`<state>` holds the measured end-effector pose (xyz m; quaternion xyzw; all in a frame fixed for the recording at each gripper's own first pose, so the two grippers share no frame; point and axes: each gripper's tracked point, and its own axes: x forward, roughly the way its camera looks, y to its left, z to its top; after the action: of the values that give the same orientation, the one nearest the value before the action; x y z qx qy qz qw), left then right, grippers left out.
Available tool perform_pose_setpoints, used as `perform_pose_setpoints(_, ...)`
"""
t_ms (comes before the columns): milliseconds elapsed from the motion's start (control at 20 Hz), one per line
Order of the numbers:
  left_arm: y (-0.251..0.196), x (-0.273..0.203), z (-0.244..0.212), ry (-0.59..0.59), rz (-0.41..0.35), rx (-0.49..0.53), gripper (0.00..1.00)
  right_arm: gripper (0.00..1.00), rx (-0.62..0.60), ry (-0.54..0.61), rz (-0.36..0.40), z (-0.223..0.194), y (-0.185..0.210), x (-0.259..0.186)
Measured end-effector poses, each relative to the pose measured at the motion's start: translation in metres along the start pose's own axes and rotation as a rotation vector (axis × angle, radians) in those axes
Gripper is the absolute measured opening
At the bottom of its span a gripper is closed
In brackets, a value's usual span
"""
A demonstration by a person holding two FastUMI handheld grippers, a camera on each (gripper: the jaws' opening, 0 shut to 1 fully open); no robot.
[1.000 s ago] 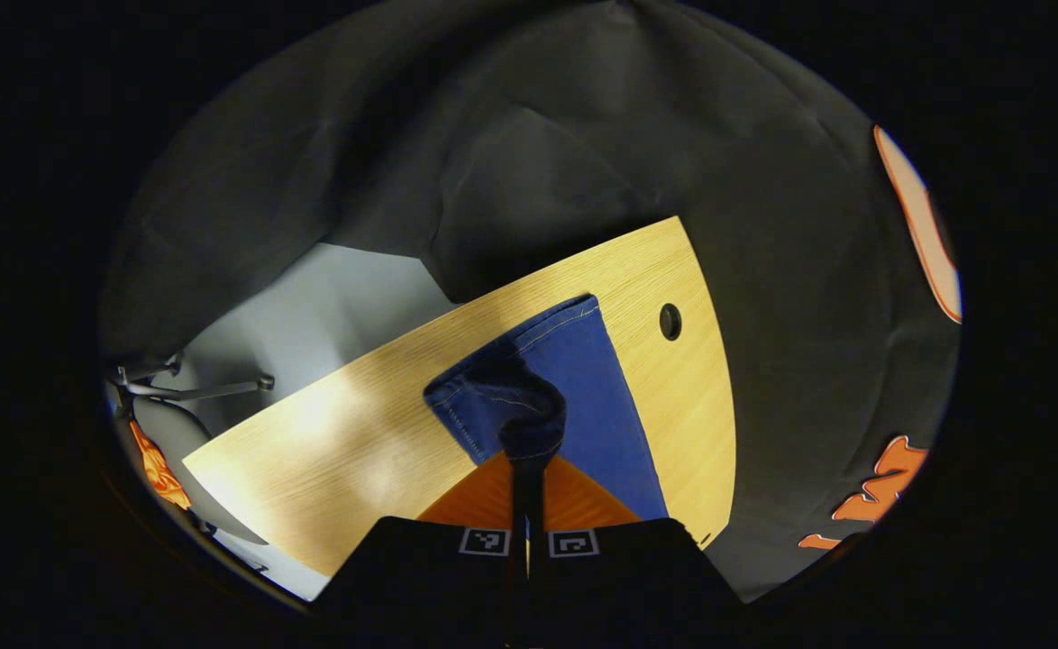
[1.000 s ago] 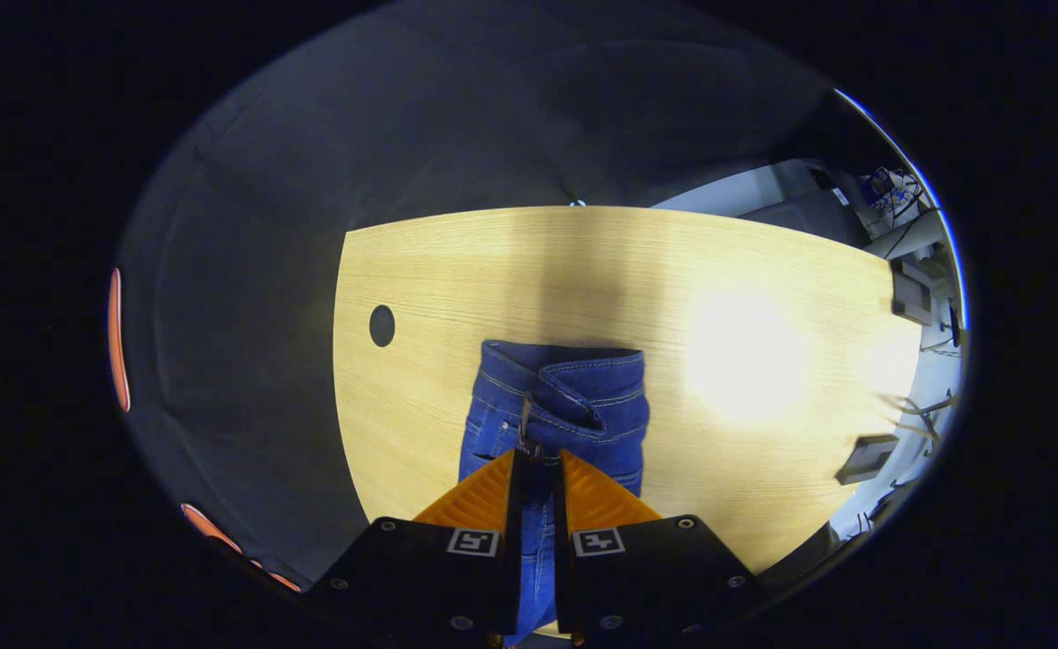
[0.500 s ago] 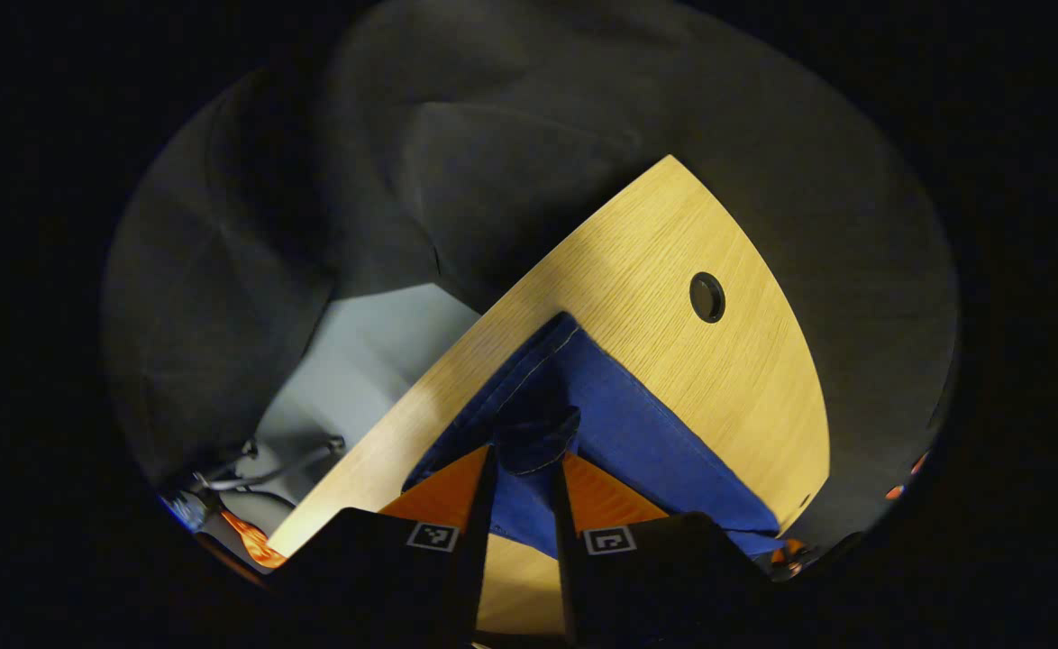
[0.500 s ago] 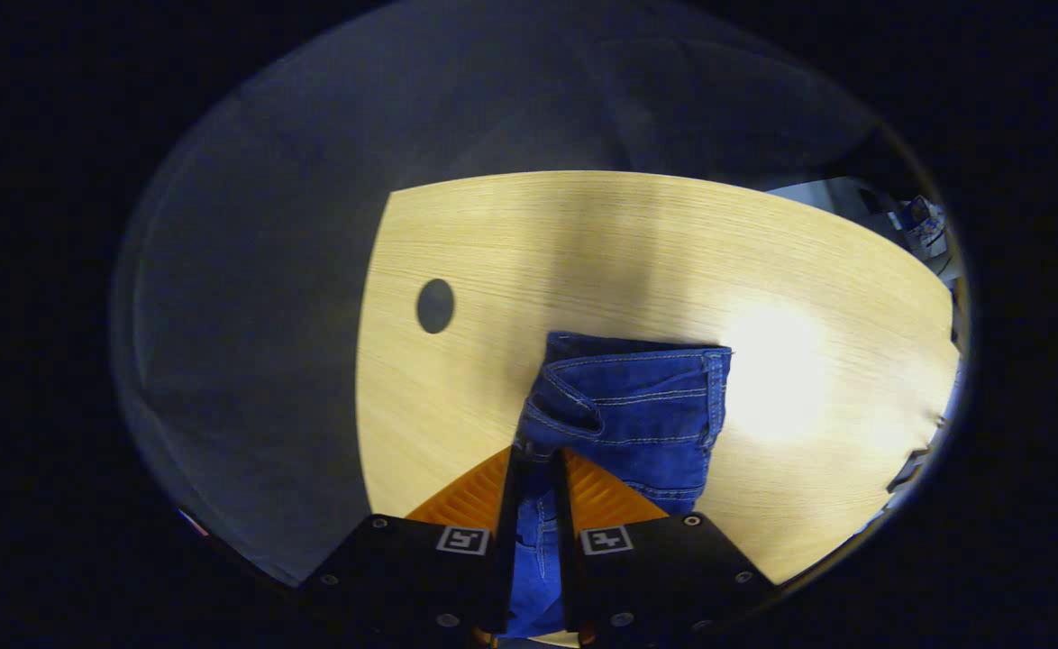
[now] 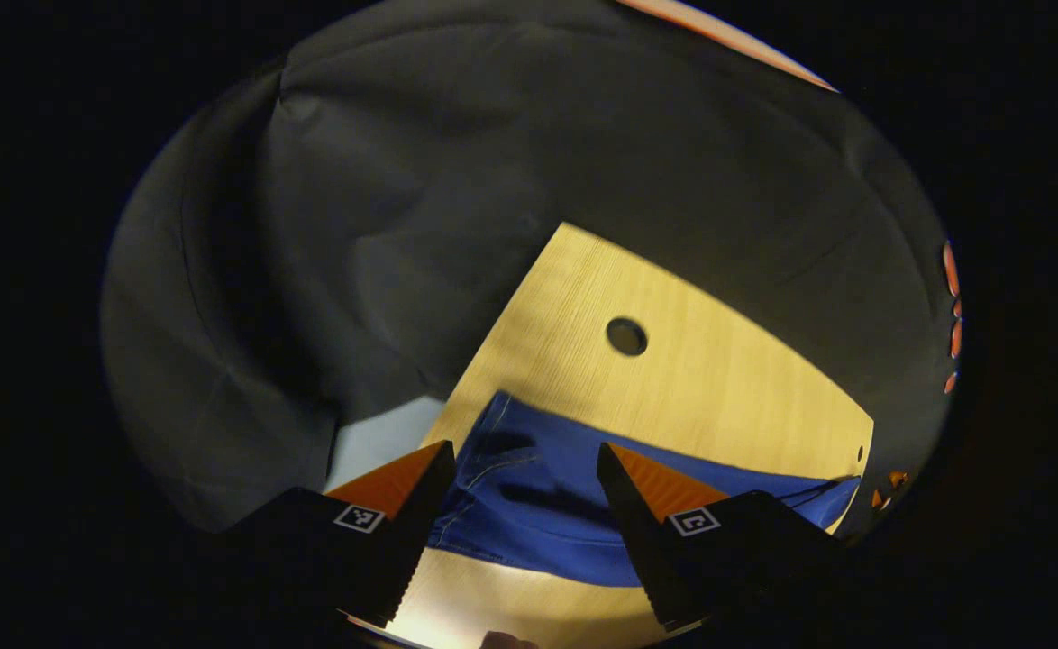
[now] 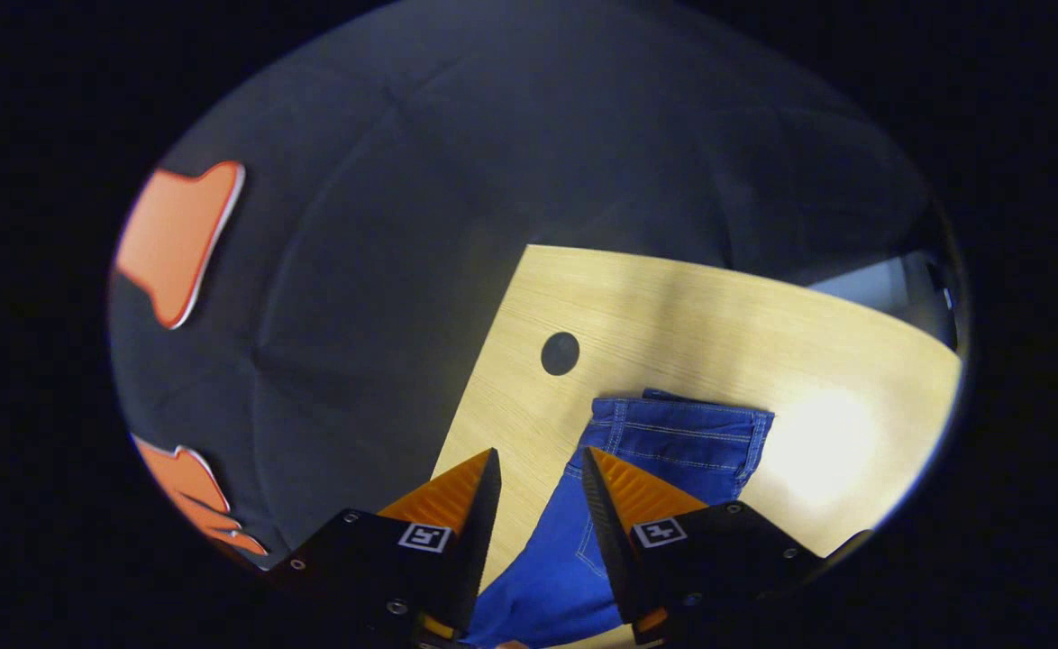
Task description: Grasp the waist and the cuffs of the jeans and fold them to make the two legs overlap; first hold the waist and fold one-third of the jeans toward the cuffs, then hold the cuffs and fold the remaining one-third in the same direction to finish folding.
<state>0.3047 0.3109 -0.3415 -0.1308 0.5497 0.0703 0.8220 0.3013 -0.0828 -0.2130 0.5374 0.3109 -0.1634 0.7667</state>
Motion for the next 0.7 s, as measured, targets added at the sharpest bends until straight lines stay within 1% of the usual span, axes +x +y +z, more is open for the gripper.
perform_pose_setpoints(50,-0.004,-0.011,0.005,-0.073,-0.007,0.026,0.98,0.6,-0.06,-0.048,0.027,0.003,0.005,-0.011)
perform_pose_setpoints(100,-0.009,-0.016,0.008,-0.134,-0.01,0.047,0.98,0.58,-0.119,-0.08,0.038,0.002,0.007,-0.021)
perform_pose_setpoints(150,-0.015,-0.03,0.014,-0.203,-0.02,0.063,0.98,0.74,-0.173,-0.12,0.057,0.002,0.009,-0.031)
perform_pose_setpoints(200,-0.018,-0.043,0.022,-0.271,-0.025,0.079,0.98,0.78,-0.225,-0.163,0.059,0.006,0.011,-0.039)
perform_pose_setpoints(350,-0.031,-0.081,0.033,-0.45,-0.045,0.097,0.98,0.83,-0.373,-0.267,0.052,0.007,0.008,-0.064)
perform_pose_setpoints(400,-0.032,-0.098,0.037,-0.525,-0.042,0.117,1.0,0.84,-0.426,-0.315,0.056,0.005,0.009,-0.076)
perform_pose_setpoints(450,-0.035,-0.114,0.043,-0.593,-0.038,0.142,0.98,0.85,-0.49,-0.369,0.075,0.005,0.017,-0.087)
perform_pose_setpoints(500,-0.039,-0.133,0.04,-0.66,-0.039,0.164,0.98,0.85,-0.554,-0.42,0.083,0.003,0.024,-0.098)
perform_pose_setpoints(550,-0.047,-0.152,0.038,-0.713,-0.046,0.177,0.98,0.86,-0.624,-0.47,0.106,0.001,0.034,-0.105)
perform_pose_setpoints(600,-0.056,-0.17,0.037,-0.754,-0.062,0.189,0.98,0.86,-0.695,-0.517,0.108,0.002,0.041,-0.113)
perform_pose_setpoints(650,-0.06,-0.182,0.036,-0.792,-0.073,0.201,0.97,0.86,-0.763,-0.552,0.126,-0.003,0.05,-0.119)
perform_pose_setpoints(700,-0.064,-0.192,0.031,-0.828,-0.084,0.22,0.97,0.87,-0.826,-0.577,0.123,-0.009,0.051,-0.125)
